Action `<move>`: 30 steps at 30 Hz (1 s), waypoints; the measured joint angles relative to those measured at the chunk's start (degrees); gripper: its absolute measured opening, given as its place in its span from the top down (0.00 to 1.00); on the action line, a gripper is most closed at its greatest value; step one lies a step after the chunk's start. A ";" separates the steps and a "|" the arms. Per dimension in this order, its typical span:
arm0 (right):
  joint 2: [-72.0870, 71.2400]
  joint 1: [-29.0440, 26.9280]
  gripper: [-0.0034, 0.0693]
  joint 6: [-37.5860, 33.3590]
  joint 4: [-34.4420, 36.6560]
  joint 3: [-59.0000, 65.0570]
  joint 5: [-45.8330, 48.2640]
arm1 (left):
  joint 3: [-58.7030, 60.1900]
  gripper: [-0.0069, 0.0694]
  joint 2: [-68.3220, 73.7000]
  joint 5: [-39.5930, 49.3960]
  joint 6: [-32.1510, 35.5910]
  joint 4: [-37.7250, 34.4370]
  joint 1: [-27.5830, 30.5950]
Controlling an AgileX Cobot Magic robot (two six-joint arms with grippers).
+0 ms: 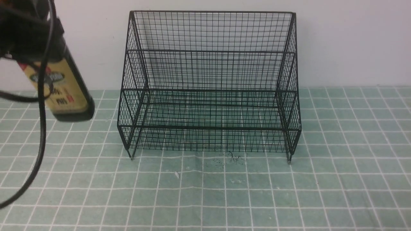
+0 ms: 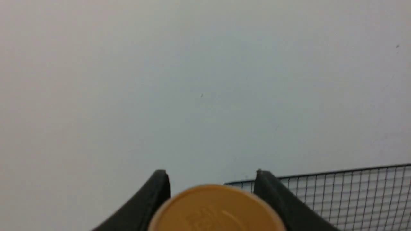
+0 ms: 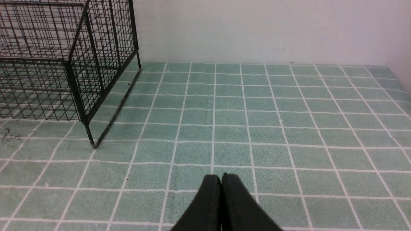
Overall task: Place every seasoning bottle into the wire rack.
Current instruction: Use the left arm to put the condiment bottle back on the shelf
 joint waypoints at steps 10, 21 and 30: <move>0.00 0.00 0.97 0.00 0.00 0.00 0.00 | -9.90 0.51 12.90 0.00 -1.43 0.20 -8.73; 0.00 0.00 0.97 0.00 0.00 0.00 0.00 | -11.95 0.51 22.73 0.00 -1.44 0.20 -10.14; 0.00 0.00 0.97 0.84 0.00 0.00 0.00 | -12.15 0.51 27.79 0.38 -1.79 0.20 -10.18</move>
